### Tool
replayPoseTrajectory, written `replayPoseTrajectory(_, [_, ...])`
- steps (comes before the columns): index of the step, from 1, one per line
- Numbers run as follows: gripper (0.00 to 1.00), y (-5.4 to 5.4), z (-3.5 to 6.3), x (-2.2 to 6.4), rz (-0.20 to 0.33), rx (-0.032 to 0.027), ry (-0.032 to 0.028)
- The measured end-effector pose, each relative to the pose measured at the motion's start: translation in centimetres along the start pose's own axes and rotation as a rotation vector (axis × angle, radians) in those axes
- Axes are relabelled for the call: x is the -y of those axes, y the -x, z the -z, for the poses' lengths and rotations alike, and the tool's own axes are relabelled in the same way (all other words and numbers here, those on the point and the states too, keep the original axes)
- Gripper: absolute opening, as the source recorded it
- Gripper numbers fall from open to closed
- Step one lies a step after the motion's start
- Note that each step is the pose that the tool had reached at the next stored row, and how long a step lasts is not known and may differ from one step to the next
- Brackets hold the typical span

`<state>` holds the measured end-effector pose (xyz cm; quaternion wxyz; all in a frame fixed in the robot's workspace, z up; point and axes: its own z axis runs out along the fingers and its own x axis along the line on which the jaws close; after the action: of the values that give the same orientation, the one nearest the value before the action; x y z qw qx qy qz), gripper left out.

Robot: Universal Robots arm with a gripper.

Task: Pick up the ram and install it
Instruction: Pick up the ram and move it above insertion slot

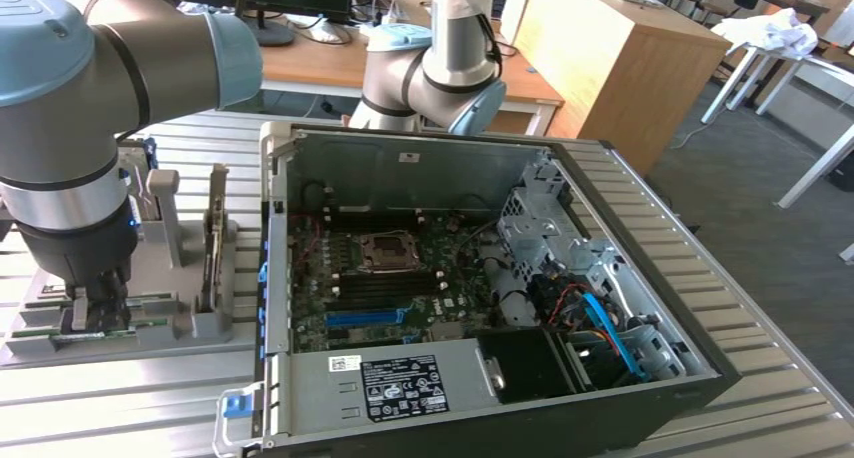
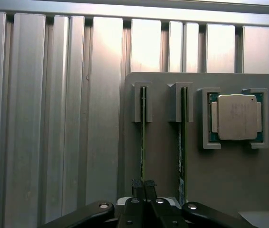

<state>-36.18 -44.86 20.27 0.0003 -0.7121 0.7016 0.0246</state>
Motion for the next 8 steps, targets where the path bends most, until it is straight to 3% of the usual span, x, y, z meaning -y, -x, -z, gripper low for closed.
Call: replayPoseTrajectory(8, [0.11, 0.00, 0.00, 0.01, 0.000, 0.0000, 0.0000])
